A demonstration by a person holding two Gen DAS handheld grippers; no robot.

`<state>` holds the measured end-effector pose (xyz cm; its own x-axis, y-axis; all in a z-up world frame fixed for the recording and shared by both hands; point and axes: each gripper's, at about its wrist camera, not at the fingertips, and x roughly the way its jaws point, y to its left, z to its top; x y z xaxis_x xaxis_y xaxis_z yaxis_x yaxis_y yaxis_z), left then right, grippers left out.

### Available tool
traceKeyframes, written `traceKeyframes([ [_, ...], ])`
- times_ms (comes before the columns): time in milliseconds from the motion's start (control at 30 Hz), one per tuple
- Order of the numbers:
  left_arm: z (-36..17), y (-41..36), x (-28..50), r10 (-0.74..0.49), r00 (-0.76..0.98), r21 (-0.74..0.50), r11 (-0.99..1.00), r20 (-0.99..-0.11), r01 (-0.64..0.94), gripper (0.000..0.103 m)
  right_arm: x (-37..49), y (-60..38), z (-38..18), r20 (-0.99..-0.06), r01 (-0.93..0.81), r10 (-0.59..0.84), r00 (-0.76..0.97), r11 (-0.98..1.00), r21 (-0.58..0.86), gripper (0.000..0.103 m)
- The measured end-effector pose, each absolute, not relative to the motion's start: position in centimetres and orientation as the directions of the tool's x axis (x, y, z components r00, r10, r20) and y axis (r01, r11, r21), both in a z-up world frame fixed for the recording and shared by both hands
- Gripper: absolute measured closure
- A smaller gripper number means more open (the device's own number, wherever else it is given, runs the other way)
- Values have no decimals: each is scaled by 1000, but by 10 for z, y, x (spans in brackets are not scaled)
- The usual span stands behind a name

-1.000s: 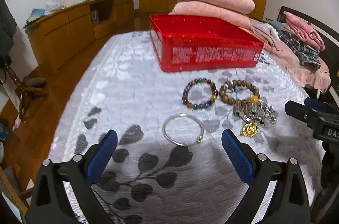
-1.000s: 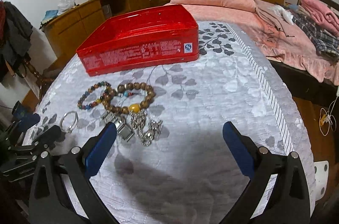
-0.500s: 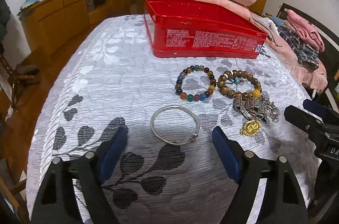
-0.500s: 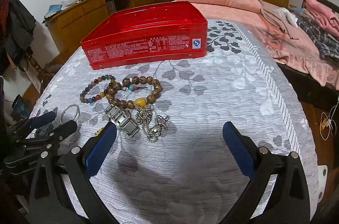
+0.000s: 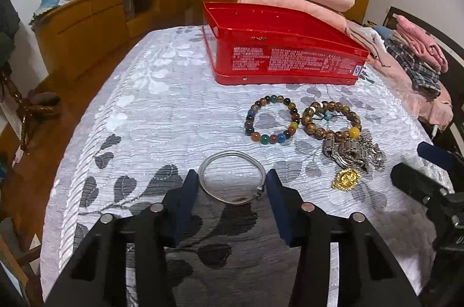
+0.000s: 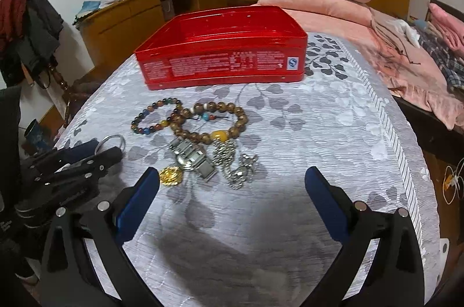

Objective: Organize jewelry
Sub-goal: 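Close the left tool on the silver bangle while the right tool grasps the gold pendant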

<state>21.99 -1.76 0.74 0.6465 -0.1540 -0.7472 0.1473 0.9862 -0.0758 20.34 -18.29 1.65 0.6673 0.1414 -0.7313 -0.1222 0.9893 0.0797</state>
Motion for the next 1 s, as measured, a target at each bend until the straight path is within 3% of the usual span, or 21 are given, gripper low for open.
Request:
traceKeyframes([
  [267, 12, -6, 204, -133, 664, -60, 989, -736, 132, 55, 196, -168, 12, -746, -164, 170, 644, 983, 83, 8],
  [400, 15, 5, 200, -125, 671, -69, 992, -731, 109, 55, 198, -161, 8, -762, -190, 207, 614, 975, 112, 30],
  [533, 16, 12, 197, -123, 678, -74, 992, -725, 101, 55, 200, -151, 1, -779, -208, 235, 581, 968, 137, 42],
  [767, 16, 17, 197, -142, 678, -96, 990, -721, 105, 55, 208, -134, -5, -796, -225, 241, 554, 965, 136, 47],
  [1000, 15, 20, 197, -161, 679, -115, 987, -716, 113, 55, 216, -130, -4, -797, -212, 212, 566, 971, 109, 62],
])
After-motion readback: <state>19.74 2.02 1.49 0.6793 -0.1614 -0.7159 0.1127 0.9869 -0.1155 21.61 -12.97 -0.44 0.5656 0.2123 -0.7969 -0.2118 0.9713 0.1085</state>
